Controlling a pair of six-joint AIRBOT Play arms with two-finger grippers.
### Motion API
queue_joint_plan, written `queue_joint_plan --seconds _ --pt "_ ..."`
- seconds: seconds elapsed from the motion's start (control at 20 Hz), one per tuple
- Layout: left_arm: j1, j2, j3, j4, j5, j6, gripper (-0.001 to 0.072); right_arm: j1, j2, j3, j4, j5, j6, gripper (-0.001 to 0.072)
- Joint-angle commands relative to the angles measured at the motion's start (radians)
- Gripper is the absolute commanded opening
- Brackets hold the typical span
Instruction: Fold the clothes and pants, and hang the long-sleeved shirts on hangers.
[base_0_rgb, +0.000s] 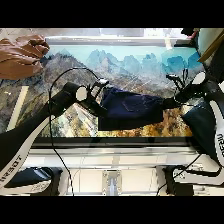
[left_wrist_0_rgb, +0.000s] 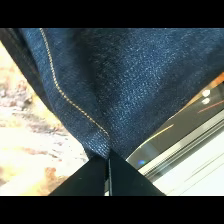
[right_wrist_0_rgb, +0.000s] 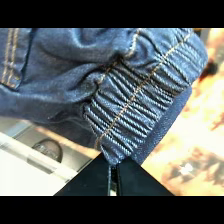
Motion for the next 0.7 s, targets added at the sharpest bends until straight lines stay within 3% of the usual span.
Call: queue_joint_plan --seconds 0.0,0.25,0.65 --pt "0.002 -0.003 -0.015 0.019 -0.005 -0.005 0.002 -0.001 0.069 -0.018 0.014 0.09 -0.013 0.0027" --pt "0.002 -0.01 -0.096 0.014 0.023 -0.007 0.002 -0.001 0.12 -0.175 0.013 0.059 -0.019 0.0027" --pt "0.002 -0.022 -0.231 0.014 0.162 -0.01 0.002 -0.001 0.119 -0.616 0.005 -0.262 -0.019 0.0027"
